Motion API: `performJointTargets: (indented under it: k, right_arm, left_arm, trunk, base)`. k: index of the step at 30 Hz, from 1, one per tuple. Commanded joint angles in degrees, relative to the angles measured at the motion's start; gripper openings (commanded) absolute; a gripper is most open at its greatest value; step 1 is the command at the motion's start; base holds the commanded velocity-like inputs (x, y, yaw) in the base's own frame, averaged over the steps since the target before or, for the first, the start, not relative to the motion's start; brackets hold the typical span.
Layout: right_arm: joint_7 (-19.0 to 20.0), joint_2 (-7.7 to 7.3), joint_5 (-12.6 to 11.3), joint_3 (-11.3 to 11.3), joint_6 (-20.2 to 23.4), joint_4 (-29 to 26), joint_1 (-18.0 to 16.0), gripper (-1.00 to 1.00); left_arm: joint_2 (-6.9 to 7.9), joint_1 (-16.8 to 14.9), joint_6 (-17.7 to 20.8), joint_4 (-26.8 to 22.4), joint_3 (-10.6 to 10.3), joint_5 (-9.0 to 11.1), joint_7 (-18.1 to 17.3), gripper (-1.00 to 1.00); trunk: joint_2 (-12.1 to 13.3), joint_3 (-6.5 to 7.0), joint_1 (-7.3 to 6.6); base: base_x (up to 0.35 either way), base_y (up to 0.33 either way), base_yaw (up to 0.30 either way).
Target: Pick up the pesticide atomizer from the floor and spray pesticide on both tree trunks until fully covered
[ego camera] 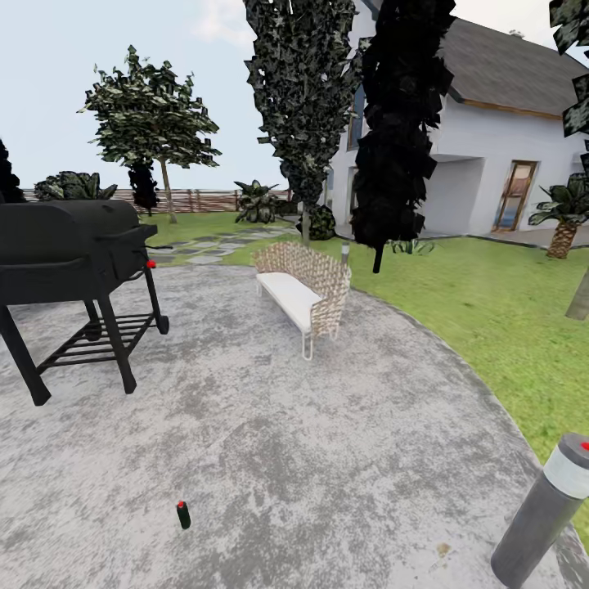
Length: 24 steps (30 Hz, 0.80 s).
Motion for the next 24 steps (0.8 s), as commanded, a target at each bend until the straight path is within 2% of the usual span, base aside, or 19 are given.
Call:
performJointTargets:
  k: [1, 7, 15, 21, 24]
  right_arm:
    - [0.01, 0.0, 0.01, -0.01, 0.0, 0.0, 0.0, 1.0]
    - [-0.17, 0.33, 0.2, 0.07, -0.01, -0.46, -0.28, 1.0]
    - [-0.29, 2.69, 0.27, 0.09, -0.61, -2.97, -1.32, 1.0]
    - [-0.34, 1.97, 0.23, -0.13, -2.53, -4.33, -1.44, 1.0]
    - [-0.3, 1.0, 0.24, -0.18, -3.5, -5.3, -1.48, 1.0]
  left_arm:
    - [0.0, -0.01, 0.0, 0.0, -0.02, 0.0, 0.01, 1.0]
    - [-0.35, -0.13, -0.13, 0.0, -0.05, 0.32, 0.1, 1.0]
    - [-0.23, -0.15, -0.26, -0.67, 0.09, 0.23, 0.27, 1.0]
    - [1.09, -0.37, -0.14, -2.57, 0.07, 0.37, 0.81, 1.0]
    - [2.03, -1.18, -0.22, -3.54, 0.07, 0.44, 0.87, 1.0]
  trunk:
    - [0.01, 0.0, 0.0]
    - [0.01, 0.0, 0.0]
    - [0.01, 0.0, 0.0]
    - [0.01, 0.0, 0.0]
    - [0.01, 0.0, 0.0]
  base:
    - [0.0, 0.0, 0.0]
    - [0.0, 0.0, 0.0]
    - [0.0, 0.0, 0.0]
    - [0.0, 0.0, 0.0]
    - [0.0, 0.0, 0.0]
